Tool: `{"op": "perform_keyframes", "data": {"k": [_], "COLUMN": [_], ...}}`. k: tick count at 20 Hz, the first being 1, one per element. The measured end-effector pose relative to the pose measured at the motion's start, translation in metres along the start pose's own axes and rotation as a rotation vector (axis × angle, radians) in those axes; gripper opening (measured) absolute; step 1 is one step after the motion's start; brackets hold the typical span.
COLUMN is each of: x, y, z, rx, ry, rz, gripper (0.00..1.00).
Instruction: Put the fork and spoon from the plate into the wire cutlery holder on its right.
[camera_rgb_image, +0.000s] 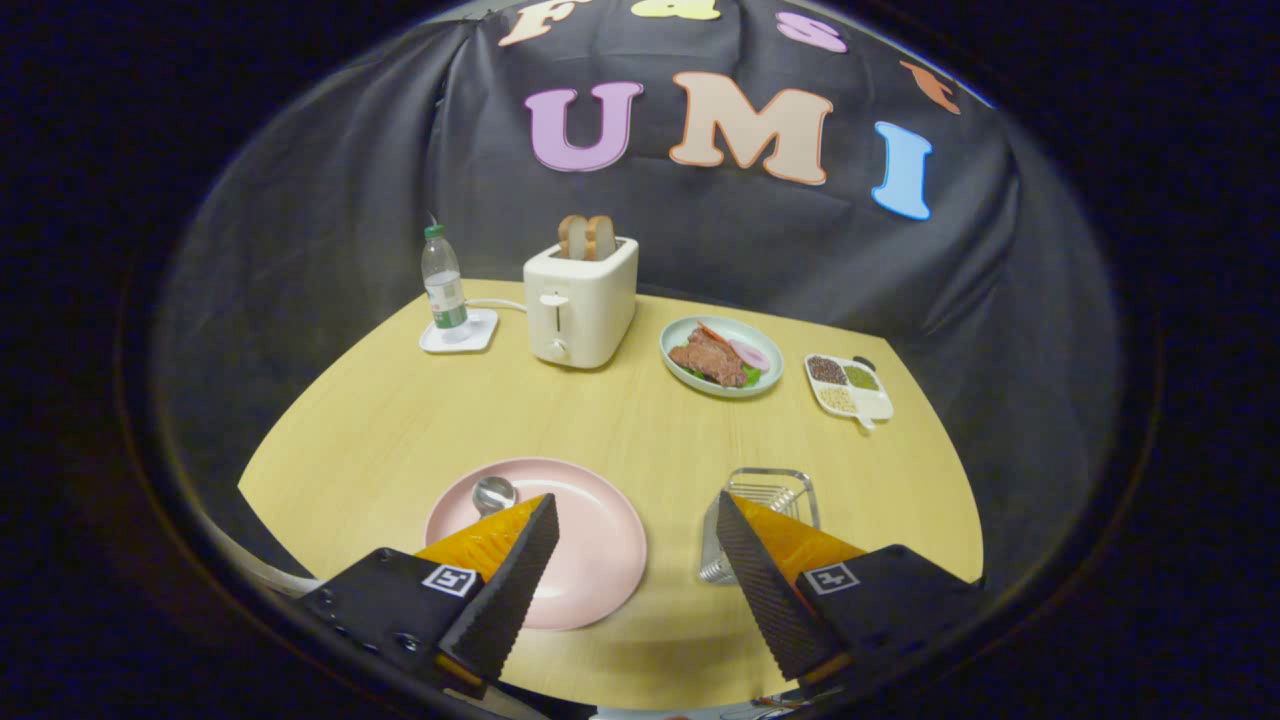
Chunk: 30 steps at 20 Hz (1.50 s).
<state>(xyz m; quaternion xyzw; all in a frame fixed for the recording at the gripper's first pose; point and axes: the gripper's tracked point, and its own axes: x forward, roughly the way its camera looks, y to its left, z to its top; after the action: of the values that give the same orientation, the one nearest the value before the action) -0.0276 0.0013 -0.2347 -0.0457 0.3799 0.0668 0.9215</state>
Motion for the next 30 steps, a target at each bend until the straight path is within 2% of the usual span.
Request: {"op": "perform_keyframes", "data": {"k": [8, 17, 24, 27, 30], "x": [0.021, 0.055, 0.056, 0.056, 0.047], "y": [0.088, 0.124, 0.131, 0.125, 0.114], "z": [-0.048, -0.107, -0.123, -0.123, -0.115], "rx": [0.022, -0.010, -0.020, -0.013, -0.049], "ry": [0.037, 0.203, 0.283, 0.308, 0.330], "rz": [0.050, 0.056, 0.067, 0.071, 0.099], "gripper": [1.00, 0.99, 0.14, 0.08, 0.08]}}
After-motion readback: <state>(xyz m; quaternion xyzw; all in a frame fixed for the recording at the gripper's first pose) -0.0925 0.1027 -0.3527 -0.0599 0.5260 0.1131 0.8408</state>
